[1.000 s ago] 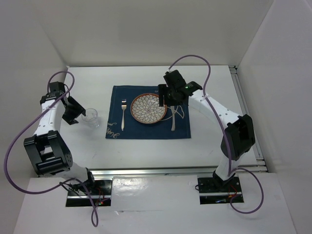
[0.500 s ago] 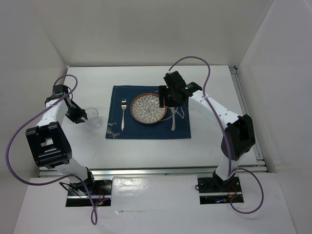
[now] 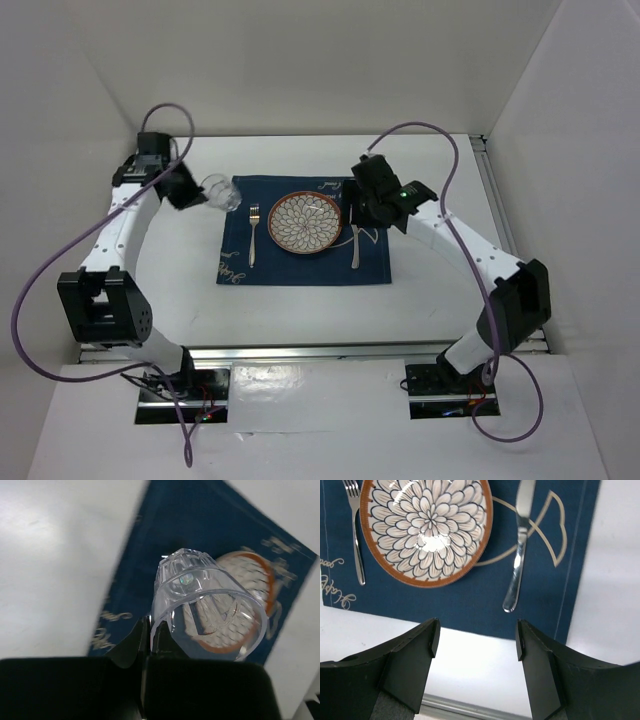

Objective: Set the dinner table for one person

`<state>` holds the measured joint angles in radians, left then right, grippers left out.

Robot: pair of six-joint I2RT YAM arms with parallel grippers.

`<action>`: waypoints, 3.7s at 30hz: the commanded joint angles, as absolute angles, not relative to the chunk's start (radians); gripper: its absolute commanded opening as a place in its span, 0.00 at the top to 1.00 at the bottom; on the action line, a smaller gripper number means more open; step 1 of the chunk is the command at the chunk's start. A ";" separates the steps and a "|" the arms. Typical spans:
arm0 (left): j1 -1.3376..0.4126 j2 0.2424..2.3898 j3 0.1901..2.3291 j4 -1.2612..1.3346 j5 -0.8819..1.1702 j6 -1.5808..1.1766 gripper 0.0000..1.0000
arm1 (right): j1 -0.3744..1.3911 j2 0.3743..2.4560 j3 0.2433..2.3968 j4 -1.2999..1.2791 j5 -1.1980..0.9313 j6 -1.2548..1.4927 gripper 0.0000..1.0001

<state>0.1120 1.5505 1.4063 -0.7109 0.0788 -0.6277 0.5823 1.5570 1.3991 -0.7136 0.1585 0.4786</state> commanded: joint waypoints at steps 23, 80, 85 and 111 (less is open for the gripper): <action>-0.603 2.304 2.392 -0.652 -0.024 -0.675 1.00 | 0.463 0.930 1.072 -0.870 0.347 0.860 0.27; -0.574 2.478 2.516 -0.400 -0.080 -0.766 0.22 | 0.463 0.884 0.999 -0.963 0.276 0.862 0.27; -0.574 2.359 2.505 -0.376 -0.089 -0.747 0.14 | 0.463 0.874 1.031 -0.983 0.285 0.851 0.27; -0.283 0.996 1.284 -0.821 -0.486 -0.517 0.08 | 0.454 1.172 1.224 -0.982 0.405 0.710 0.00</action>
<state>-0.3279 1.0775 1.2964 -0.7883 -0.4179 -0.5491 0.4599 1.1870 1.2182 -1.0061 0.3859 0.7223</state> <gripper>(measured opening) 0.920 0.997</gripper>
